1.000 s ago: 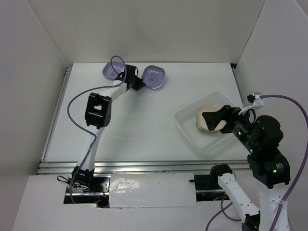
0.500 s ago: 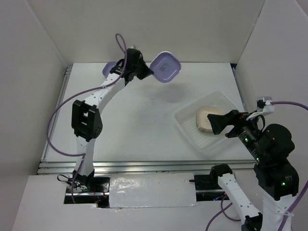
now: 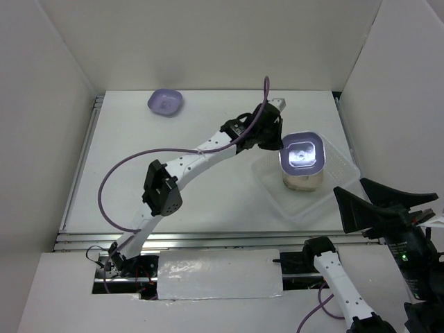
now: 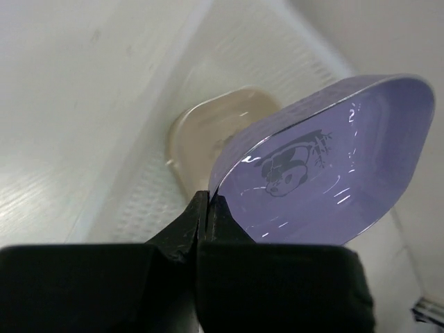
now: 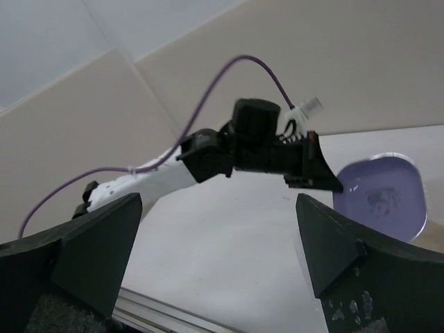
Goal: Place the plates into the plastic bin on the countertop
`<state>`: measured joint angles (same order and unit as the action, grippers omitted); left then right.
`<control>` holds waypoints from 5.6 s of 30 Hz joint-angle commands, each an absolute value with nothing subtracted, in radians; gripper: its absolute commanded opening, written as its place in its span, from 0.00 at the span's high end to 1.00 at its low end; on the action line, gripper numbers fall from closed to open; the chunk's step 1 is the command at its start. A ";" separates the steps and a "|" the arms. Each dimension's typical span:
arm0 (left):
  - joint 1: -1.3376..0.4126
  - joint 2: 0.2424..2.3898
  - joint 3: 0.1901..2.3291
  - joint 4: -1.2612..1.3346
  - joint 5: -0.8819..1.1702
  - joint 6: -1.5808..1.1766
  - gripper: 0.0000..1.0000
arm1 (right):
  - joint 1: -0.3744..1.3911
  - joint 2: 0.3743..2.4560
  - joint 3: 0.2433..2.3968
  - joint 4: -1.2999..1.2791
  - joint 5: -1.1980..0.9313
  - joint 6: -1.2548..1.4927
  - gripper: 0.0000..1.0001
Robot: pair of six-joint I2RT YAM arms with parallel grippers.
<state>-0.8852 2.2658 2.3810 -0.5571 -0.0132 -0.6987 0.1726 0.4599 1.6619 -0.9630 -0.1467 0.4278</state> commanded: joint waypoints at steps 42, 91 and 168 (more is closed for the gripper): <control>-0.085 1.880 1.598 -0.290 -0.120 -1.140 0.01 | 0.163 0.430 1.215 -0.695 -0.325 0.462 0.00; -0.660 1.914 1.886 -0.498 -0.175 -0.660 1.00 | 0.176 0.434 1.140 -0.725 -0.020 0.574 0.00; -0.577 0.440 1.295 -1.292 -0.861 -0.930 0.01 | 0.255 0.196 1.543 -1.301 0.080 0.376 0.00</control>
